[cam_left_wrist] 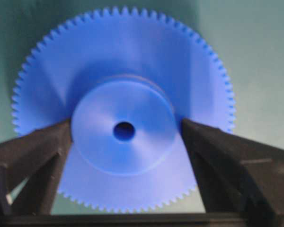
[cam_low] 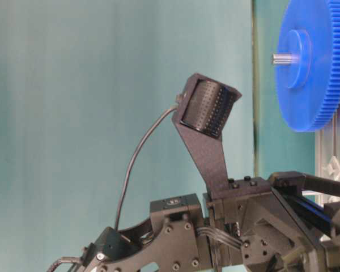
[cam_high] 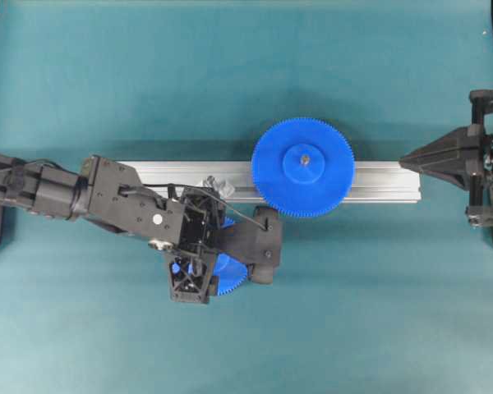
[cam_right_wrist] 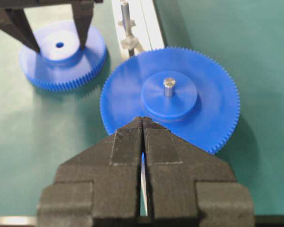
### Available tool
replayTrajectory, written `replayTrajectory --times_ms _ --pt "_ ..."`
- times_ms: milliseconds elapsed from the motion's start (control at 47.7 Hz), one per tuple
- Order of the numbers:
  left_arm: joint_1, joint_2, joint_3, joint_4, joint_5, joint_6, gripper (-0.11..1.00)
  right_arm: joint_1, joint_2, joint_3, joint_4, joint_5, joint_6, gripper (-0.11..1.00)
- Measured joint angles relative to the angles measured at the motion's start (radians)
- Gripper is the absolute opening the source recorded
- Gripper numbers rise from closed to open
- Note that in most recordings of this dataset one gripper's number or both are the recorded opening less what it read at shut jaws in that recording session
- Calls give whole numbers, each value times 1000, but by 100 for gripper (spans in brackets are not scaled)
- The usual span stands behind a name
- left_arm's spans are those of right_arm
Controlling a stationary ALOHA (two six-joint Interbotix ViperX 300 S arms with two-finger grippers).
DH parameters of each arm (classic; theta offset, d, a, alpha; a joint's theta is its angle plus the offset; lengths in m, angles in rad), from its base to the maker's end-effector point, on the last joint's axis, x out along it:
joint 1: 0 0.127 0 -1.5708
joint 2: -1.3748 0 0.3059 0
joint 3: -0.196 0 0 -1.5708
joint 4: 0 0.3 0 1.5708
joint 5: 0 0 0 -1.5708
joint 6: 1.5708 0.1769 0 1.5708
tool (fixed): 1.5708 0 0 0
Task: Insert the small gear onto the shaft.
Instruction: 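Lift the small blue gear and tilt it upright with the left gripper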
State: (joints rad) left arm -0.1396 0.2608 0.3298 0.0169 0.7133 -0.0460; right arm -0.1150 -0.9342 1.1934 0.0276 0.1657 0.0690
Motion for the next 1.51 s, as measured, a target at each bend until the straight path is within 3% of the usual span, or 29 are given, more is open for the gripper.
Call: replayTrajectory --times_ms 692,817,943,1509 --pt "2 -2 5 0 -26 0 92 0 0 0 2 0 0 0" --pt "2 -2 5 0 -26 0 87 0 0 0 2 0 0 0" --pt "5 -5 5 0 -26 2 69 0 0 0 2 0 0 1" --pt "5 -5 5 2 -28 12 69 0 0 2 2 0 0 1"
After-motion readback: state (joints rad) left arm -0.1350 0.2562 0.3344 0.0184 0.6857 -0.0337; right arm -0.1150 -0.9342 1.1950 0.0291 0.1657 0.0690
